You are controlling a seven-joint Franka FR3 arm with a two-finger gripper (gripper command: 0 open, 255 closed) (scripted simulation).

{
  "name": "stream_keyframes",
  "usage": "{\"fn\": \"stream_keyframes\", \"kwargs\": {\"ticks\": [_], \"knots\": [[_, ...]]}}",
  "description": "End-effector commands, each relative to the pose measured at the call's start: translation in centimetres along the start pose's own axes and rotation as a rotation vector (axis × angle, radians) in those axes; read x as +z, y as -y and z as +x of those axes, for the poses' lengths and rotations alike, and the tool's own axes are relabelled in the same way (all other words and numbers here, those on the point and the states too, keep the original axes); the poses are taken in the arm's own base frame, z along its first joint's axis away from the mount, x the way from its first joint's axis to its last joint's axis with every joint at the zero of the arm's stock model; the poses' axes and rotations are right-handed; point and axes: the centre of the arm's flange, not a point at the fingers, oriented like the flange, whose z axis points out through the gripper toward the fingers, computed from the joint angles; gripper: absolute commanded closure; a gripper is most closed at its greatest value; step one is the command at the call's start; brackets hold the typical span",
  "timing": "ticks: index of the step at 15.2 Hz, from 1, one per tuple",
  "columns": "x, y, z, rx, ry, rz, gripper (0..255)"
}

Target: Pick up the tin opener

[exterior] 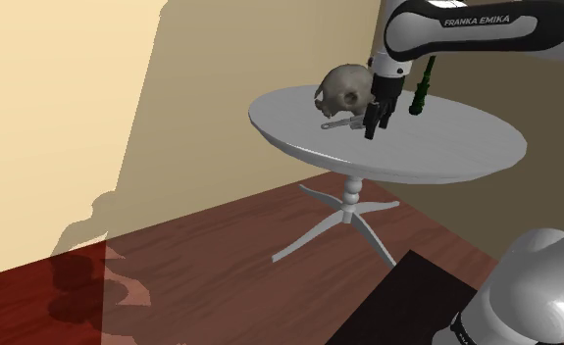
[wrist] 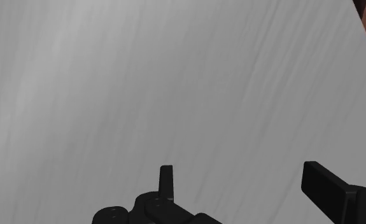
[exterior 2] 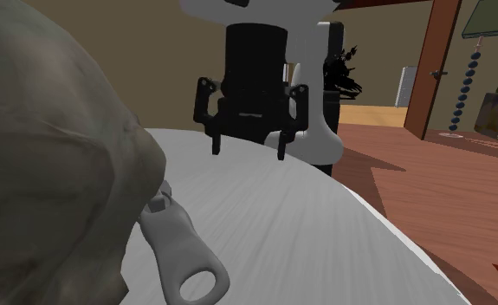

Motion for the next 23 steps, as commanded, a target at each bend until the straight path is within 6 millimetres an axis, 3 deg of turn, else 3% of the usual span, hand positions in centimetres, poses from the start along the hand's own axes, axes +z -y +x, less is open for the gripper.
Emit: {"fn": "stream_keyframes", "kwargs": {"ticks": [1,9,17,19,20,23], "knots": [[0.0,-1.7,1.4,-0.015,-0.001,-0.016,0],[-0.6,-9.1,7.8,-0.071,-0.005,-0.074,0],[3.4,-9.0,7.8,-0.072,-0.005,-0.075,0],[3.4,-9.0,7.8,-0.072,-0.005,-0.075,0],[3.5,-8.9,7.8,-0.072,-0.005,-0.075,255],[3.7,-8.9,7.8,-0.072,-0.005,-0.075,255]]}}
